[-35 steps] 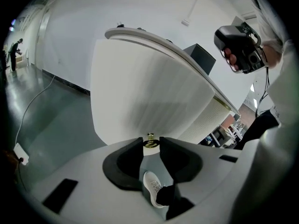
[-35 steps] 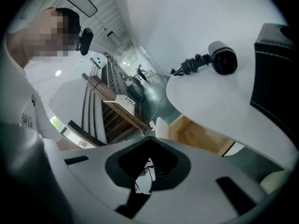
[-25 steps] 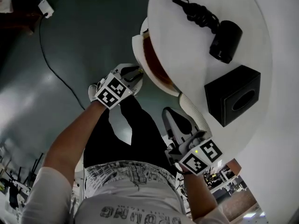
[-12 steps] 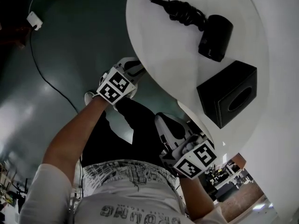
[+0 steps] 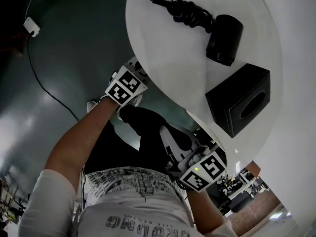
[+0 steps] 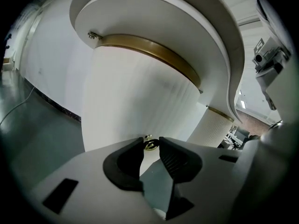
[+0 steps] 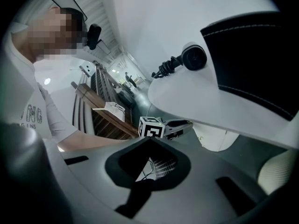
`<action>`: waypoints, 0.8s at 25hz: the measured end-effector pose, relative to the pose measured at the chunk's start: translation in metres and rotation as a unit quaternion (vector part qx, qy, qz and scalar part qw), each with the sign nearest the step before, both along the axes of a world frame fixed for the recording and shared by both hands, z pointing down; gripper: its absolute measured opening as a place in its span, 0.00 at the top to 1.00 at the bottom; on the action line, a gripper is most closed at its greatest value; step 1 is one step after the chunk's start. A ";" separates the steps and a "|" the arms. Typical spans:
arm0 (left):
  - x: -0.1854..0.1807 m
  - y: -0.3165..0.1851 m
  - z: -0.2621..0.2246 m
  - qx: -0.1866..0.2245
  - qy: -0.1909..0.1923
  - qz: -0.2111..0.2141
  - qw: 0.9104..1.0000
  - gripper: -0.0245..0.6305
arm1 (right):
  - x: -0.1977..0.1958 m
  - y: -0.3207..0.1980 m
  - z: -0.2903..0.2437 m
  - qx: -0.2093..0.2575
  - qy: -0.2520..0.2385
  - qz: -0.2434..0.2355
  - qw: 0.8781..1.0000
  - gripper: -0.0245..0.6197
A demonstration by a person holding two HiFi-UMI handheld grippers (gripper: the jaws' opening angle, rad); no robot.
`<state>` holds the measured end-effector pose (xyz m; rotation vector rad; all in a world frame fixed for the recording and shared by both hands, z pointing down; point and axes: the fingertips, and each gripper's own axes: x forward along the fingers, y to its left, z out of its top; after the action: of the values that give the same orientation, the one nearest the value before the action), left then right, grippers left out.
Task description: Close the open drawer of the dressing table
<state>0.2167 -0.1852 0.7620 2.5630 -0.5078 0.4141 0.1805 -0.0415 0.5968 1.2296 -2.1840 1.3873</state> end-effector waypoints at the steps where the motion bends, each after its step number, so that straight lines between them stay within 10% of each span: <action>1: 0.000 0.000 0.001 -0.001 0.000 0.001 1.000 0.78 | 0.000 -0.001 0.001 0.001 0.001 0.000 1.000 0.95; 20: -0.049 0.021 -0.018 -0.013 -0.037 -0.019 0.999 0.74 | 0.004 -0.025 -0.032 0.053 0.005 -0.004 0.999 0.95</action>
<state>0.1680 -0.1642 0.7443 2.5163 -0.5724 0.5010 0.1843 -0.0661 0.5646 1.2599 -2.2785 1.2758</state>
